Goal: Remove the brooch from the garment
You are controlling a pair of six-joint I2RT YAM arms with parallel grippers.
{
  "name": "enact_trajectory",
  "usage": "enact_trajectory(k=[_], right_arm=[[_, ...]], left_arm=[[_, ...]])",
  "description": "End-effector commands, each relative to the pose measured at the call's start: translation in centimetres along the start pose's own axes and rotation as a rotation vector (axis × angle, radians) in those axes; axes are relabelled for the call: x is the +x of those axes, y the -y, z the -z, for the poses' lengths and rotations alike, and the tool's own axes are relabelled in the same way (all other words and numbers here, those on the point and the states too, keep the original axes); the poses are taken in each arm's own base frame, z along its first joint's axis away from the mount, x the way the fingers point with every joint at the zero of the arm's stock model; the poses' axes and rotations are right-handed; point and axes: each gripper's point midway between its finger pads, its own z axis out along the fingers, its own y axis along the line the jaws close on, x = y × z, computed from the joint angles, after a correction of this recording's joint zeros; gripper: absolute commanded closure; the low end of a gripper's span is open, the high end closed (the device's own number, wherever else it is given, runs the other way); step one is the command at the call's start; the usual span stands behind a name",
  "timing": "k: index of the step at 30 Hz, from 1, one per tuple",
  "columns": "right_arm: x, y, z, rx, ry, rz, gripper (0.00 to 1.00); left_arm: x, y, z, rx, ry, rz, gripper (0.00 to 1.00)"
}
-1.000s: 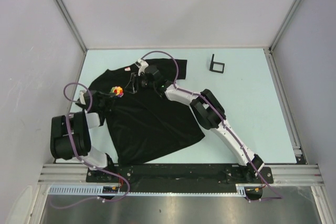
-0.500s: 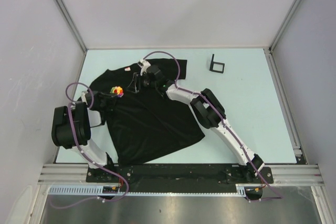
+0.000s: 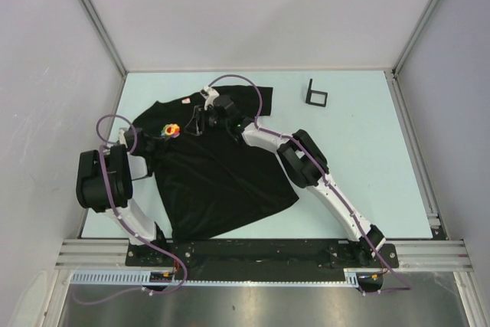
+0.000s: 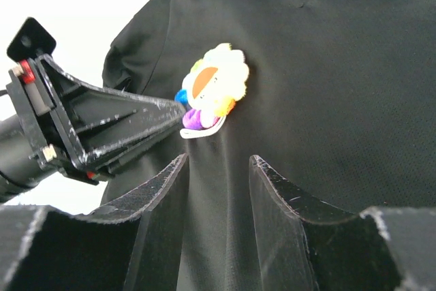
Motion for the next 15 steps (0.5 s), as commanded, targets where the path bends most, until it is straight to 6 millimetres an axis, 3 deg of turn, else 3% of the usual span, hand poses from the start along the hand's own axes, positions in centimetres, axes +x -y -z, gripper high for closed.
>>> enact_trajectory(k=[1, 3, 4, 5, 6, 7, 9, 10, 11, 12, 13, 15], right_arm=[[-2.3, -1.1, -0.2, -0.039, 0.051, 0.03, 0.55], [-2.3, -1.1, -0.3, -0.032, 0.05, 0.033, 0.55], [-2.3, -1.0, -0.3, -0.026, 0.048, 0.042, 0.55], [-2.2, -0.8, -0.3, -0.023, 0.045, 0.046, 0.55], [-2.3, -0.8, -0.3, -0.019, 0.045, 0.051, 0.55], [-2.5, -0.6, -0.2, -0.009, 0.047, 0.058, 0.55], [-2.7, -0.3, -0.2, 0.002, 0.052, 0.061, 0.55], [-2.6, -0.3, -0.2, 0.003, 0.051, 0.059, 0.55], [-2.5, 0.1, -0.2, 0.005, 0.049, 0.046, 0.55], [-2.9, 0.0, 0.0, -0.006, 0.052, 0.039, 0.55], [-3.0, 0.2, 0.0, -0.011, 0.053, 0.029, 0.55], [-3.3, 0.2, 0.2, -0.031, 0.053, 0.0, 0.55]], left_arm=[[-1.2, 3.0, -0.5, 0.022, 0.051, -0.134, 0.88], [-0.8, 3.3, -0.4, -0.007, 0.056, -0.199, 0.92], [-0.9, 4.5, -0.4, 0.0, 0.063, -0.224, 0.99], [-1.5, 4.6, -0.5, -0.036, 0.101, -0.249, 1.0], [-0.6, 4.2, -0.3, -0.076, 0.078, -0.297, 1.0], [-0.9, 5.3, -0.4, -0.078, 0.095, -0.319, 1.0], [-0.4, 4.9, -0.3, -0.146, 0.1, -0.398, 1.0], [-0.7, 6.0, -0.5, -0.149, 0.113, -0.418, 1.0], [-0.3, 5.4, -0.4, -0.193, 0.093, -0.443, 1.0], [-1.0, 5.9, -0.7, -0.212, 0.116, -0.474, 1.0], [0.1, 6.2, -0.7, -0.215, 0.1, -0.505, 1.0], [0.5, 6.6, -0.8, -0.237, 0.095, -0.534, 1.0]])
